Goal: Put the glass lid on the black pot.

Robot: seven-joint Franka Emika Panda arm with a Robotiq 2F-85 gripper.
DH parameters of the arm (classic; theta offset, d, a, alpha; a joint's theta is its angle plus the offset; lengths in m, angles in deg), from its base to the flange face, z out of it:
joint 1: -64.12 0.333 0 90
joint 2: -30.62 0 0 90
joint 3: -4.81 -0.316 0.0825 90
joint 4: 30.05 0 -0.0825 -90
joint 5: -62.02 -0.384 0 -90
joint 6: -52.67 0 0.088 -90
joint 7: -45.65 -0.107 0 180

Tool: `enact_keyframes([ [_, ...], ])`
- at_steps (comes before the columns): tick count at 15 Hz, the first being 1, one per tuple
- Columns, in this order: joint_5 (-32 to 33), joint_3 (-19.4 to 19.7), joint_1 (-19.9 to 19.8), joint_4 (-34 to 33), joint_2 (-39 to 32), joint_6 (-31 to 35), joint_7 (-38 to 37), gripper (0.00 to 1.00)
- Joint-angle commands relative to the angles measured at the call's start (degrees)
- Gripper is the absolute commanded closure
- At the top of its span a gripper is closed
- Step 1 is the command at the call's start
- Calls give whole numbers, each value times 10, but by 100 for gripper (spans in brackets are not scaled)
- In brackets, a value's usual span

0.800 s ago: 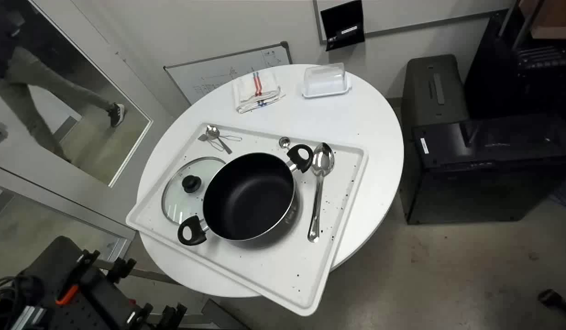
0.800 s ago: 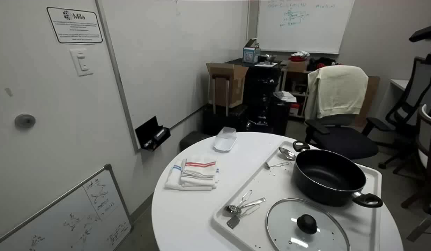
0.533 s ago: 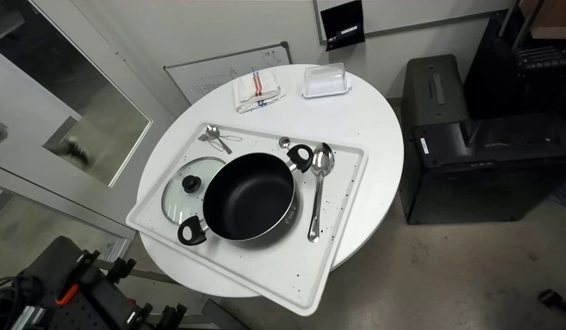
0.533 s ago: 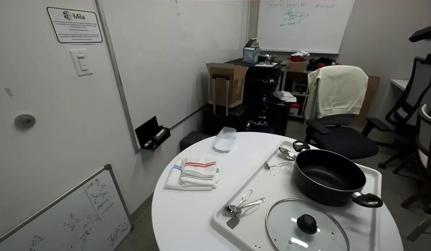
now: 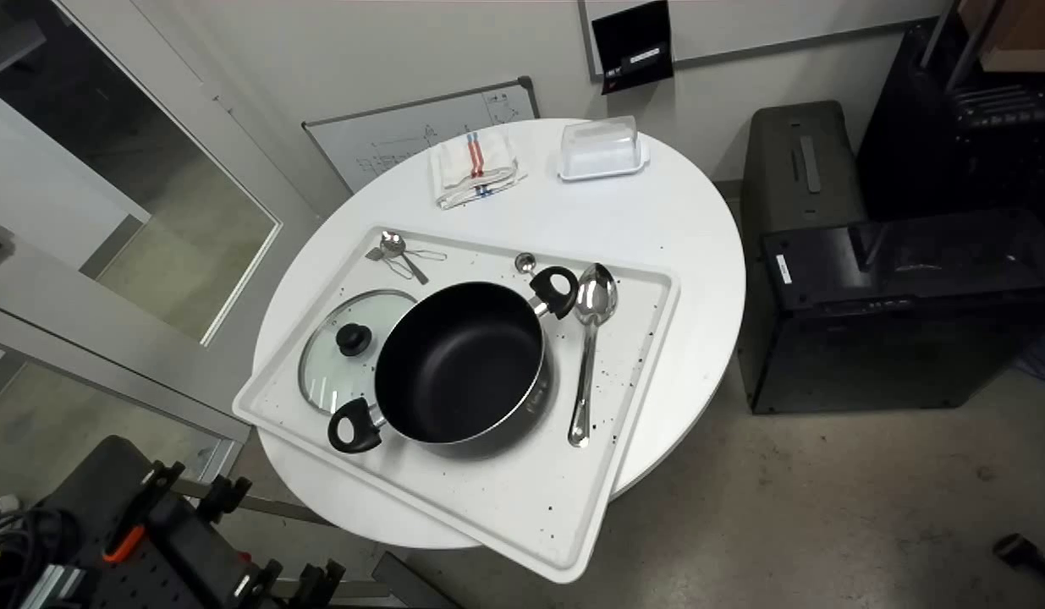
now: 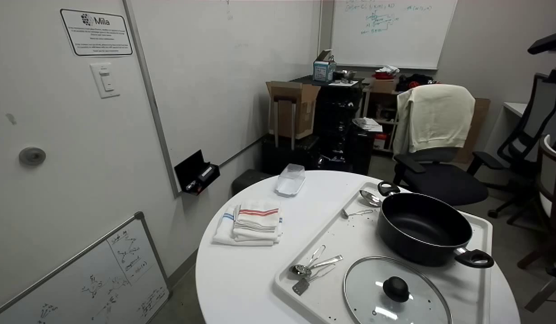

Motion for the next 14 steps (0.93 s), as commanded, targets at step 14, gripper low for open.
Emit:
enact_keyframes([
  [14,-19,-37,86,-18,-205,149,18,0],
])
